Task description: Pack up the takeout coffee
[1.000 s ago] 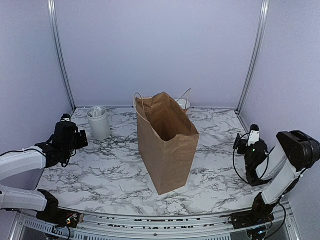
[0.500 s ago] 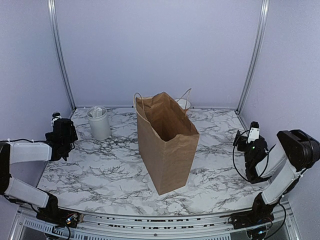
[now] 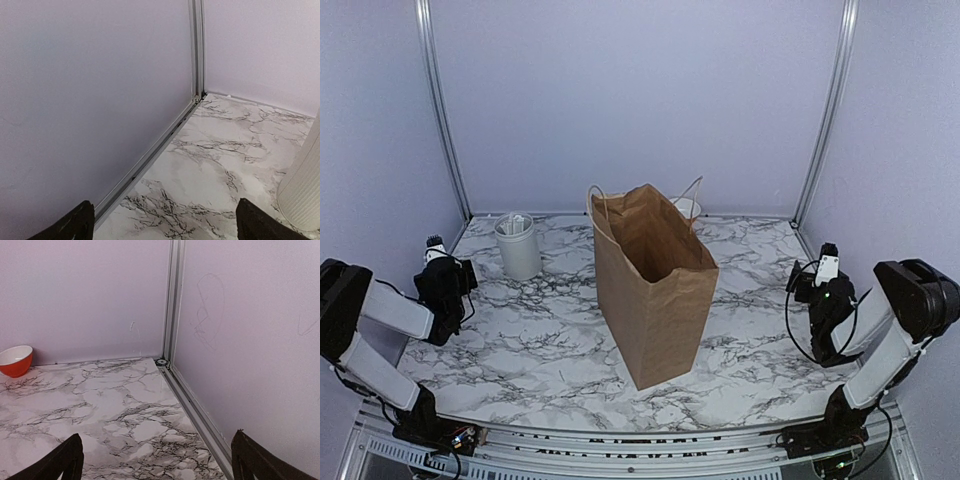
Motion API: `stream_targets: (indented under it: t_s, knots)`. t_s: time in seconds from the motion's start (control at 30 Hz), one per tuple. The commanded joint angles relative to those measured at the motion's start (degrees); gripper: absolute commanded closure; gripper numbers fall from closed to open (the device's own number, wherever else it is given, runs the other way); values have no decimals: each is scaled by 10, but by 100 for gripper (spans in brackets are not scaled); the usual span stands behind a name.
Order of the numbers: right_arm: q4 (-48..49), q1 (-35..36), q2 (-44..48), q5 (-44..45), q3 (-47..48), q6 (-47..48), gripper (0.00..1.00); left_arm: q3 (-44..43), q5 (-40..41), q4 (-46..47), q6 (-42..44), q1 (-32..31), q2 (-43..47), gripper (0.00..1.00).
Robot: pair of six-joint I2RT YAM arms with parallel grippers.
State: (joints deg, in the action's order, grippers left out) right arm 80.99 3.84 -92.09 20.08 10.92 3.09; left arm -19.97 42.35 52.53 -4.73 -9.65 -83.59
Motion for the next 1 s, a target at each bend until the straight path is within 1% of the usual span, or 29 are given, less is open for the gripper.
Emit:
stream_targets:
  t_s: [0.0,0.07,0.23,0.37,0.73,0.97]
  knots:
    - [2,-2,-2,7,11,2,0,51,-69,184,55,5,-22,1]
    - [2,-2,-2,7,11,2,0,54,-67,181,42,11,-21,1]
    - [2,-2,-2,6,11,2,0,46,-70,170,40,13,-24,1]
    - [2,-2,-2,6,11,2,0,13,-81,114,27,26,-32,1]
    - [1,-2,-2,6,12,2,0,14,-84,110,23,28,-30,1]
    - [1,-2,-2,6,12,2,0,14,-107,105,21,36,-29,1]
